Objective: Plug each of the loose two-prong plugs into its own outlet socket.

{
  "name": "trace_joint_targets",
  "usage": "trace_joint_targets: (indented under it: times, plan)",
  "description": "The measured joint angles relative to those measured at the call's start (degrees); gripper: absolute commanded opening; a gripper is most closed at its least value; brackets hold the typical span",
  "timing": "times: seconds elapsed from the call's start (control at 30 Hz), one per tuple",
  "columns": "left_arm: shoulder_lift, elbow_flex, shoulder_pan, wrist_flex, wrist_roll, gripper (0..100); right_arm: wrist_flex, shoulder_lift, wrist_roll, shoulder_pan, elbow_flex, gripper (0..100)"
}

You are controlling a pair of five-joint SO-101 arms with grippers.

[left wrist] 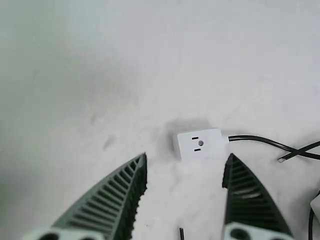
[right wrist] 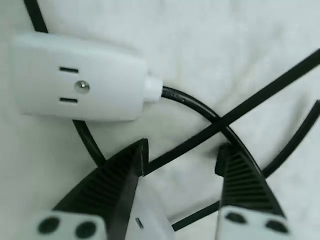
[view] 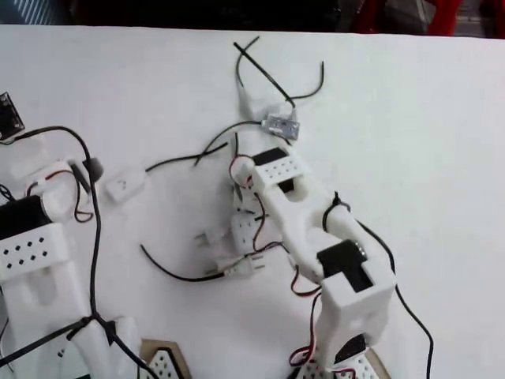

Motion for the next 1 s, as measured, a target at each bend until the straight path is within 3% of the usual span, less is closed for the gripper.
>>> trace_joint_targets:
  times: [0.13, 0.57, 1.0]
  plan:
    - [0.0, 0.0, 0.0, 0.0, 0.0, 25, 0.2, 1.1, -0.1, 2.2, -1.2, 1.1]
    - [0.0, 0.0, 0.0, 0.0, 0.0, 25, 0.3, 0.4, 2.8, 8.6, -4.1, 1.6]
    - [0.0, 0.0, 0.0, -0.2, 0.0, 25, 8.0, -24.1, 15.6, 9.5, -4.1, 1.6]
